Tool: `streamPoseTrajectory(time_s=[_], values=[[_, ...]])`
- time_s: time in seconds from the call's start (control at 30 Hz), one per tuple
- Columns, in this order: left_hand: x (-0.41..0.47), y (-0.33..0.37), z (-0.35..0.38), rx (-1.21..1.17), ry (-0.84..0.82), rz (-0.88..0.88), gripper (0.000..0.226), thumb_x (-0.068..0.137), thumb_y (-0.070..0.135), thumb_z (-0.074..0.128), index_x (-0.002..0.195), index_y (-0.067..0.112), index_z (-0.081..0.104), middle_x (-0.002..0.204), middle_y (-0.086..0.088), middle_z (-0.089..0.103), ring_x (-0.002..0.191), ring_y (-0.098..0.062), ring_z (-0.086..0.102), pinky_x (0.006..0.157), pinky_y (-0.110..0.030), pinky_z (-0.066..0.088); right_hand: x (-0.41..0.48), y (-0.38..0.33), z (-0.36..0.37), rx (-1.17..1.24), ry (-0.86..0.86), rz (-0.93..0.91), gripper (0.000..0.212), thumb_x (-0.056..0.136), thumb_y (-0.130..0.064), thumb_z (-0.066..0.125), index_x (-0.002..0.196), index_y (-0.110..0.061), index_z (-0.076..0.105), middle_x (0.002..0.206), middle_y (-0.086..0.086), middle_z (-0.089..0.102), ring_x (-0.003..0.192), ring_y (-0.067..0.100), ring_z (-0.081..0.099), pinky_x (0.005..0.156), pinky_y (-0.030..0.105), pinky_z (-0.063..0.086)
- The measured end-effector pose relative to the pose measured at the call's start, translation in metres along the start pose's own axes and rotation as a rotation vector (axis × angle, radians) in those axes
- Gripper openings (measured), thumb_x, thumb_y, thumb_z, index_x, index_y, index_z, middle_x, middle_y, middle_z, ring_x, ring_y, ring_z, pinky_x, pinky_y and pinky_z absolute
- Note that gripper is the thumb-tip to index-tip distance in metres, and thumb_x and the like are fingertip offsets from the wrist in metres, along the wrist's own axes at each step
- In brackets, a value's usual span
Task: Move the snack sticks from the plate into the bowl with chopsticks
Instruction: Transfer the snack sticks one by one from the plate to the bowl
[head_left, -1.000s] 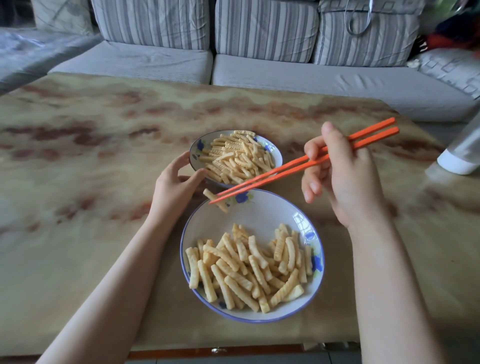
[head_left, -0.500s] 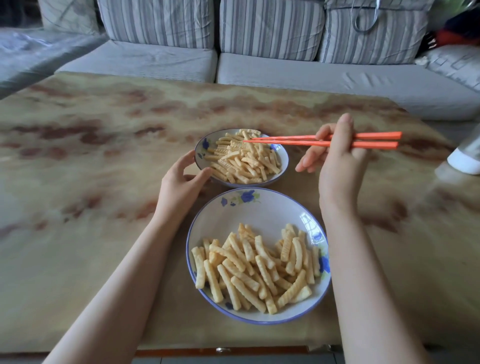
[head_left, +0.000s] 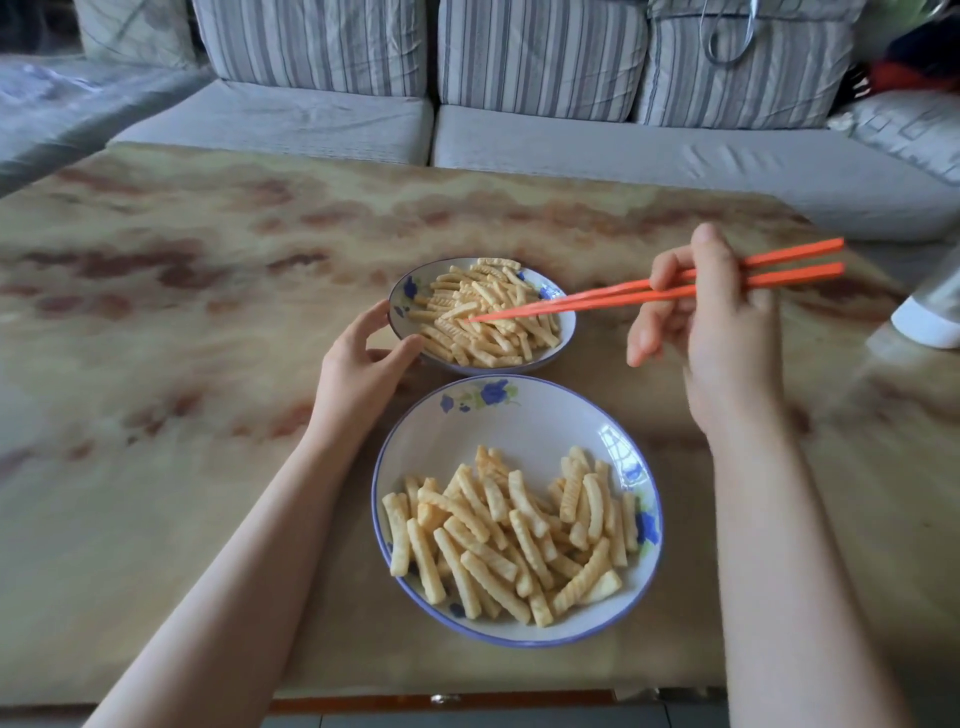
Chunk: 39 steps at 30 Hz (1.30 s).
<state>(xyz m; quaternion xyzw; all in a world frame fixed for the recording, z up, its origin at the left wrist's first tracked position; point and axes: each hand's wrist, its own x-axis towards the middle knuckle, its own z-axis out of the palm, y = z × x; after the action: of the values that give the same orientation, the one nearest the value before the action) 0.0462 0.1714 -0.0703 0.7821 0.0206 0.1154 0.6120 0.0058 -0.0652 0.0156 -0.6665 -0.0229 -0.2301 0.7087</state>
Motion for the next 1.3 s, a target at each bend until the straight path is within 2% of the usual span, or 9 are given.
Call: streamPoseTrajectory(time_s=[0.2, 0.33, 0.4, 0.6, 0.8, 0.97, 1.03, 1.17, 1.3], values=[[0.001, -0.002, 0.0, -0.001, 0.002, -0.009, 0.047, 0.09, 0.021, 0.067, 0.136, 0.024, 0.056, 0.117, 0.004, 0.07, 0.078, -0.011, 0.072, 0.062, -0.012, 0.054, -0.014, -0.025, -0.031, -0.1, -0.199, 0.063, 0.054, 0.103, -0.028, 0.037, 0.052, -0.021, 0.055, 0.064, 0.022, 0.035, 0.026, 0.018, 0.038, 0.036, 0.029, 0.021], [0.002, -0.003, -0.001, 0.006, -0.002, -0.009, 0.048, 0.089, 0.023, 0.068, 0.136, 0.026, 0.057, 0.119, 0.007, 0.069, 0.083, -0.013, 0.073, 0.077, -0.024, 0.058, -0.018, -0.033, -0.044, -0.134, -0.222, 0.079, 0.049, 0.1, -0.033, 0.041, 0.053, -0.02, 0.054, 0.068, 0.033, 0.037, 0.026, 0.019, 0.036, 0.035, 0.032, 0.02], [0.002, -0.003, -0.001, 0.0, 0.0, -0.017, 0.048, 0.089, 0.023, 0.068, 0.135, 0.026, 0.057, 0.114, 0.009, 0.071, 0.082, -0.013, 0.073, 0.079, -0.026, 0.057, -0.019, -0.034, -0.046, -0.141, -0.238, 0.099, 0.047, 0.096, -0.037, 0.043, 0.053, -0.02, 0.054, 0.062, 0.029, 0.037, 0.026, 0.02, 0.036, 0.034, 0.028, 0.024], [0.002, -0.002, 0.0, -0.001, 0.005, -0.031, 0.046, 0.089, 0.022, 0.068, 0.134, 0.027, 0.058, 0.092, 0.017, 0.071, 0.066, -0.005, 0.07, 0.066, -0.014, 0.055, -0.022, -0.036, -0.037, -0.187, -0.343, 0.146, 0.044, 0.092, -0.042, 0.042, 0.057, -0.017, 0.051, 0.041, 0.015, 0.036, 0.025, 0.023, 0.04, 0.036, 0.029, 0.021], [0.002, -0.002, 0.0, -0.004, 0.003, -0.039, 0.046, 0.09, 0.023, 0.068, 0.134, 0.028, 0.058, 0.091, 0.015, 0.072, 0.066, -0.007, 0.07, 0.064, -0.014, 0.055, -0.022, -0.031, -0.027, -0.215, -0.352, 0.135, 0.045, 0.101, -0.031, 0.037, 0.064, -0.009, 0.048, 0.037, 0.01, 0.039, 0.026, 0.023, 0.041, 0.035, 0.022, 0.027], [0.002, -0.002, 0.0, 0.005, 0.009, -0.036, 0.046, 0.09, 0.023, 0.068, 0.134, 0.027, 0.058, 0.085, 0.022, 0.068, 0.067, -0.001, 0.069, 0.064, -0.01, 0.053, -0.022, -0.035, -0.029, -0.131, -0.276, 0.06, 0.049, 0.101, -0.03, 0.04, 0.056, -0.019, 0.055, 0.061, 0.032, 0.038, 0.026, 0.021, 0.038, 0.035, 0.031, 0.025], [0.001, -0.001, 0.001, 0.006, 0.009, -0.031, 0.045, 0.09, 0.021, 0.068, 0.134, 0.025, 0.058, 0.084, 0.022, 0.067, 0.064, 0.002, 0.068, 0.061, -0.007, 0.05, -0.023, -0.038, -0.031, -0.112, -0.27, 0.06, 0.047, 0.099, -0.033, 0.042, 0.055, -0.019, 0.055, 0.064, 0.034, 0.036, 0.026, 0.02, 0.035, 0.034, 0.028, 0.026], [0.001, 0.001, 0.002, 0.009, 0.011, -0.016, 0.045, 0.09, 0.019, 0.067, 0.134, 0.023, 0.058, 0.087, 0.025, 0.065, 0.062, 0.008, 0.065, 0.058, -0.005, 0.046, -0.025, -0.04, -0.036, -0.138, -0.329, 0.109, 0.041, 0.088, -0.042, 0.046, 0.055, -0.019, 0.053, 0.058, 0.031, 0.034, 0.025, 0.021, 0.034, 0.033, 0.026, 0.024], [0.0, 0.001, 0.0, 0.025, 0.01, -0.014, 0.045, 0.09, 0.022, 0.068, 0.133, 0.026, 0.058, 0.096, 0.023, 0.068, 0.066, 0.007, 0.067, 0.064, -0.007, 0.05, -0.025, -0.037, -0.036, -0.178, -0.395, 0.171, 0.043, 0.091, -0.041, 0.042, 0.056, -0.017, 0.053, 0.037, 0.013, 0.035, 0.024, 0.021, 0.036, 0.035, 0.029, 0.019]])
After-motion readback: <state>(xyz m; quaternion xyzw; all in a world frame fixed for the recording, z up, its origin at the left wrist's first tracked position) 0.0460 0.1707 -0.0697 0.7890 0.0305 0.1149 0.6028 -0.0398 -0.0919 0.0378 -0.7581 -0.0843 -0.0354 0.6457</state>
